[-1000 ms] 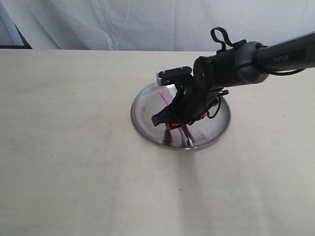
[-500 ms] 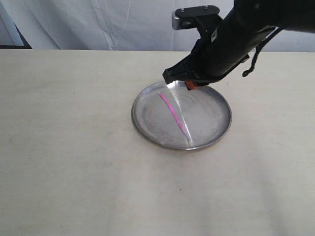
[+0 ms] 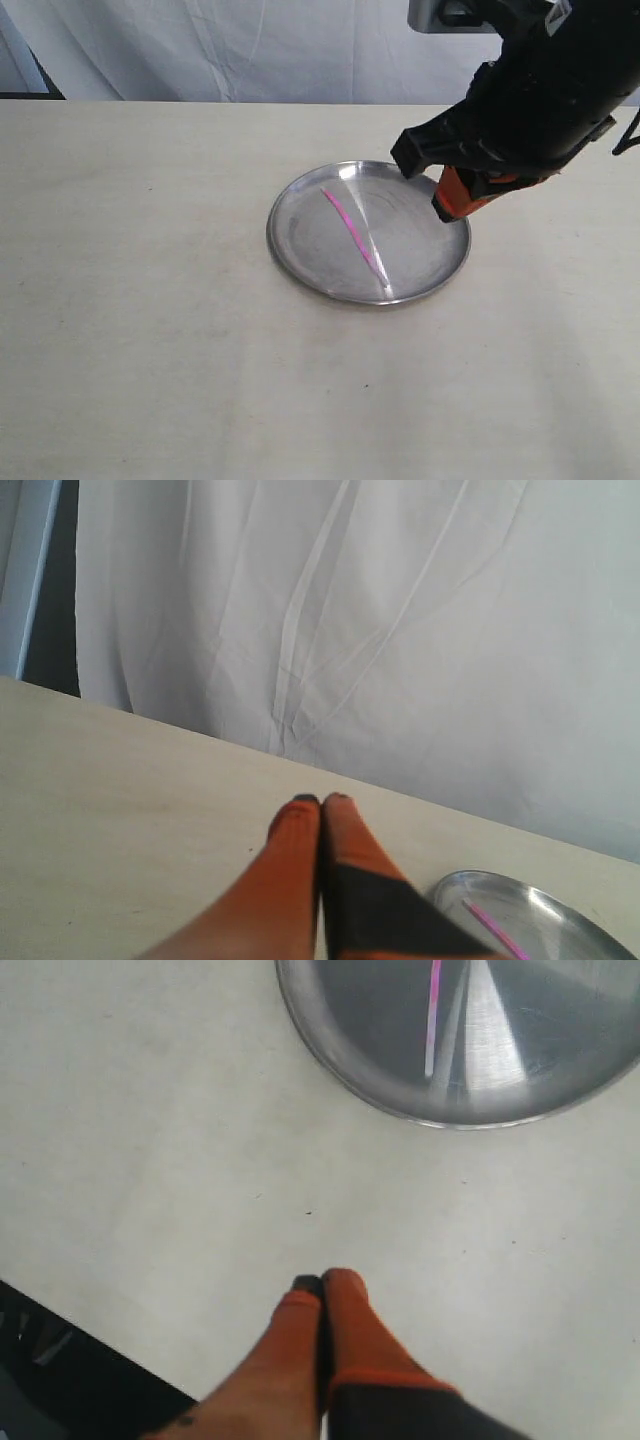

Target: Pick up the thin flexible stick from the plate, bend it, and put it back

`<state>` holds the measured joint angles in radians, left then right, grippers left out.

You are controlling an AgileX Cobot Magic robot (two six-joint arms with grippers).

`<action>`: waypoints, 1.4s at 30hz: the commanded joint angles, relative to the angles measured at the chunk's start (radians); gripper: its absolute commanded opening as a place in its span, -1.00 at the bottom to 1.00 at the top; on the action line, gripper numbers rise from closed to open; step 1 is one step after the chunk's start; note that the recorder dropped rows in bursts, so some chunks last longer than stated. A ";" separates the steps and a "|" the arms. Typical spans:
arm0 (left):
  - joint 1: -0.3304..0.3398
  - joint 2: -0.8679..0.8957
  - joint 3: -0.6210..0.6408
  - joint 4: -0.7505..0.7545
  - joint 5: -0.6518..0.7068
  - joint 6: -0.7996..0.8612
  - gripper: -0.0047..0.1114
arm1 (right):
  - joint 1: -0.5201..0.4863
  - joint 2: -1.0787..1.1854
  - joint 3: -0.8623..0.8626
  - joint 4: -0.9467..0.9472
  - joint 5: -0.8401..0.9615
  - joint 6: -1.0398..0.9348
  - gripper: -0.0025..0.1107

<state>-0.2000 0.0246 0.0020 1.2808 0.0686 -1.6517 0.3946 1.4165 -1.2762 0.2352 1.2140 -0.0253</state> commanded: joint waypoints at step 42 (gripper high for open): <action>-0.001 -0.001 -0.002 0.005 -0.002 0.000 -0.92 | -0.483 -1.417 1.276 -0.204 -1.088 0.017 -0.96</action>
<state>-0.2000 0.0246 0.0020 1.2808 0.0672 -1.6517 -0.0828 0.0070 -0.0048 0.0378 0.1133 0.0000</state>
